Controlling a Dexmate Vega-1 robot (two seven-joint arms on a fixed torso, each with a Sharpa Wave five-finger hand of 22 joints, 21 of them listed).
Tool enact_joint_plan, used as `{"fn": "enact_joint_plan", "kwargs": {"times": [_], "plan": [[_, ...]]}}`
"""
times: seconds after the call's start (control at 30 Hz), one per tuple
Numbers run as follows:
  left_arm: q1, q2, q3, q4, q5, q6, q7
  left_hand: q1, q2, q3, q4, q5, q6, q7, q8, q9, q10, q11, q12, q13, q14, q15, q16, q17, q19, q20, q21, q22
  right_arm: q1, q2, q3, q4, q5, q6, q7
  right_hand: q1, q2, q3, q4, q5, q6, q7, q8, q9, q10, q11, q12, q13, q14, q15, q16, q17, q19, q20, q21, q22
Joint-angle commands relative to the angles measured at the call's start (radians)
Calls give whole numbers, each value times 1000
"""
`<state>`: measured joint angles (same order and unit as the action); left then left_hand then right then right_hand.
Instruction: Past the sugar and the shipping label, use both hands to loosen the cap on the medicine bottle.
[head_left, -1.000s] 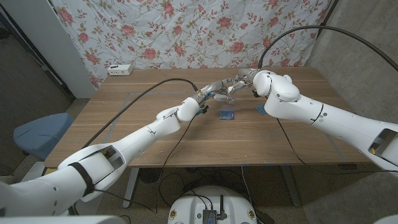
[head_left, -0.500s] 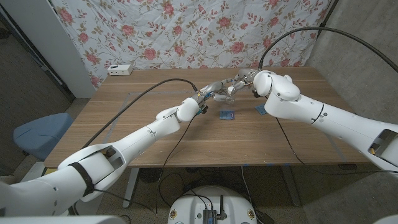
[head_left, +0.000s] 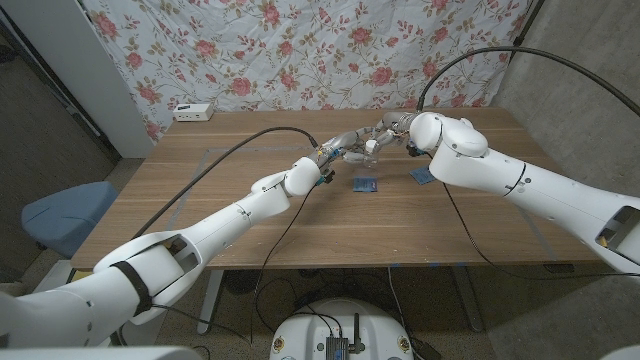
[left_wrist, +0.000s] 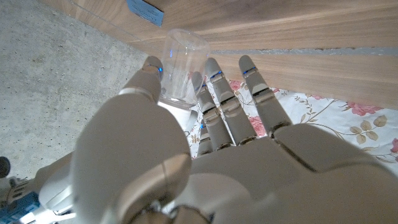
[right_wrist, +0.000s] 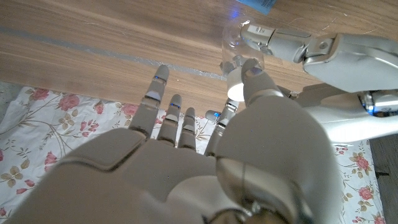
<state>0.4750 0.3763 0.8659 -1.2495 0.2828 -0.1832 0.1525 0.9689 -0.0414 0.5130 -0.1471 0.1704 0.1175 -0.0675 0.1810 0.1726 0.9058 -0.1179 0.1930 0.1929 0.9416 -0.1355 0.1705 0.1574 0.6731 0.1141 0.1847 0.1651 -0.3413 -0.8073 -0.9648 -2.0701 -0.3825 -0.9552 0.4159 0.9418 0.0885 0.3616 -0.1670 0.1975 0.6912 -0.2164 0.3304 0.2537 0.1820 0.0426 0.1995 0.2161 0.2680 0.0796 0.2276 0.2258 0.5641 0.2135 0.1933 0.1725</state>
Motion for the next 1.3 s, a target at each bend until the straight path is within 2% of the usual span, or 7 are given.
{"fn": "enact_joint_plan", "kwargs": {"times": [0.03,0.5,0.63,0.93,1.0,1.17,1.3], "plan": [[-6,-4,3,6,-1,-2,-2,-2,10,11,0,4,3,-3,4,2,30,-26,4,4,10,-51,3,2,-3,-3,1,2,-9,-16,29,0,60,30,-11,12,13,13,-3,8,-2,-5,-7,0,2,-16,0,3,-7,-1,0,2,-10,1,-4,1],[0,-3,3,-1,-2,2,1,-5,10,14,1,4,4,-4,4,2,31,-23,4,5,10,-53,3,3,-2,-3,1,2,-20,-28,56,-6,118,50,-24,65,47,43,-11,18,9,-6,-12,-7,-1,-44,2,2,-16,-15,1,4,-21,-3,-4,1],[6,0,1,-12,-3,10,1,-5,9,14,0,4,3,-3,4,2,30,-22,3,5,9,-51,2,2,-2,-2,1,2,-27,-32,70,-4,145,64,-29,80,60,53,-11,23,12,-6,-14,-9,-4,-43,2,2,-21,-21,2,6,-28,-6,-5,2],[17,6,-2,-27,-5,18,0,-6,9,17,0,4,2,-4,4,2,30,-24,3,5,9,-50,3,2,-3,-1,1,2,-65,-43,112,-15,196,96,-74,102,72,65,-13,29,17,-6,-17,-12,-5,-46,3,2,-28,-24,2,7,-36,-10,-6,2],[19,8,-2,-32,-3,21,1,-7,10,17,1,4,2,-2,4,2,29,-23,3,5,11,-48,3,3,-3,-1,1,2,-72,-45,115,-22,199,96,-85,114,72,69,-14,32,37,-5,-12,-13,2,-60,6,2,-28,-26,3,7,-36,-11,-4,2],[26,13,-4,-44,-2,23,4,-8,10,18,1,4,2,-3,4,2,30,-23,4,5,10,-49,3,3,-3,-1,1,2,-88,-51,132,-31,220,106,-102,124,70,71,-14,33,53,-5,-8,-14,4,-65,7,2,-27,-28,5,7,-31,-15,-1,2],[34,17,-6,-55,-1,27,6,-8,10,19,1,4,3,-3,4,2,29,-24,3,5,10,-51,3,3,-3,-1,1,2,-94,-55,137,-41,229,102,-112,129,68,71,-14,34,58,-6,-8,-15,3,-55,7,2,-27,-27,5,7,-30,-14,0,2]]}}
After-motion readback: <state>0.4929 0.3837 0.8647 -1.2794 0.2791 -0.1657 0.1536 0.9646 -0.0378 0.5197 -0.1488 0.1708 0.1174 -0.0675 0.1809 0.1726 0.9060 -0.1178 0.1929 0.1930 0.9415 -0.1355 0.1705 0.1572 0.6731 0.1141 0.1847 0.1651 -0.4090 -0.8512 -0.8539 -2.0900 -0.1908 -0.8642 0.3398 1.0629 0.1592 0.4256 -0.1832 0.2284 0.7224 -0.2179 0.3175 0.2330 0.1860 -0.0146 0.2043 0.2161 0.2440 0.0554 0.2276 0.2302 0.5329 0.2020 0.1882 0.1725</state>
